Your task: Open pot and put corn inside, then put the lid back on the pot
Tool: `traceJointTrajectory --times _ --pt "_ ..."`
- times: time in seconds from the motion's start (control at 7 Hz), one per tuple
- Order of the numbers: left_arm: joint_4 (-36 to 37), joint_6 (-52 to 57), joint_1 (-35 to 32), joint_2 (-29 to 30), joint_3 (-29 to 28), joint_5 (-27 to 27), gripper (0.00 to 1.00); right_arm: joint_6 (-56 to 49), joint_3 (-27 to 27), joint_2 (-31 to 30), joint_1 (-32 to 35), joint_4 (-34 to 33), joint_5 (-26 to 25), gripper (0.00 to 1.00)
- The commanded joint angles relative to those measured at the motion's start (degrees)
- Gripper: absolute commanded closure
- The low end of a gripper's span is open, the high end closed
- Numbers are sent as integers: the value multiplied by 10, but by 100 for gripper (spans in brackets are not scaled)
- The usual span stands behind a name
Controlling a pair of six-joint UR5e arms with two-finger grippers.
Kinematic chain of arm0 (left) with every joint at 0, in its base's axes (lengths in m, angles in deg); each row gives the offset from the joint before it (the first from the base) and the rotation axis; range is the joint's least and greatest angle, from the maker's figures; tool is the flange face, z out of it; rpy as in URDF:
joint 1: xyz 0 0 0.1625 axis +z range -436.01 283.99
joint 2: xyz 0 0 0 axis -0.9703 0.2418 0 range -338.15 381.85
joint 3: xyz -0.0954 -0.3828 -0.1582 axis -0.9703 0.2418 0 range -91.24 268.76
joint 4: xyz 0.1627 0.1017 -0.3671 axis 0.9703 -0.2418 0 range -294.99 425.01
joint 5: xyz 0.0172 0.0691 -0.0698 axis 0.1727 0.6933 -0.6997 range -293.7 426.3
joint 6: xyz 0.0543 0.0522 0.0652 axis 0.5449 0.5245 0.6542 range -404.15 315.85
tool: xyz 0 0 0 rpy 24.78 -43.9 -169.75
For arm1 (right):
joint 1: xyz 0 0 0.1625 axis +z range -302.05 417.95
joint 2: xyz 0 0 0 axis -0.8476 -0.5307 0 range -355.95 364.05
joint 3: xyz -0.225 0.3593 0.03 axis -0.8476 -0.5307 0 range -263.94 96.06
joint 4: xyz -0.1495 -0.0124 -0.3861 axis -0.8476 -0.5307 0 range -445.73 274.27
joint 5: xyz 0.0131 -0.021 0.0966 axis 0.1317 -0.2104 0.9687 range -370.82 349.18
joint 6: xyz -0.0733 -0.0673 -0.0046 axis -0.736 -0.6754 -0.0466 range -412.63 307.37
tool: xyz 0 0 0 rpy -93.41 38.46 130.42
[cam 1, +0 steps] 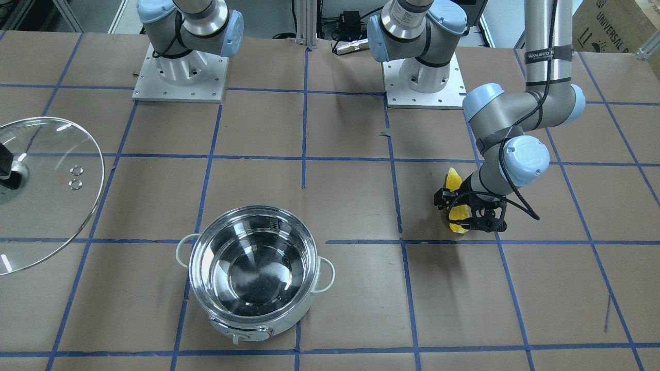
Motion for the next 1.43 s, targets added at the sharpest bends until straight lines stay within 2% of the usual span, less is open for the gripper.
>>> traceJointTrajectory --times 0.0,0.29,0.43,0.71,0.86,1.0,1.29 --pt "2 23 -1 1 -3 4 80 6 0 10 -6 -10 2 92" --pt "-3 16 -6 -3 -9 -5 82 7 -1 23 -5 -24 2 92" --pt "-22 5 -13 -7 -36 -19 82 7 -2 28 -4 -25 1 92" --pt "-163 -52 -53 -17 -161 -43 82 8 -2 29 -3 -24 0 92" --pt "-220 -110 -103 -8 -250 -46 82 7 -4 29 -3 -24 1 92" --pt "-266 -179 -152 16 -336 -87 82 7 -5 28 -3 -24 -1 92" --pt "-305 -253 -238 101 -491 -94 82 8 -5 26 -3 -24 2 92"
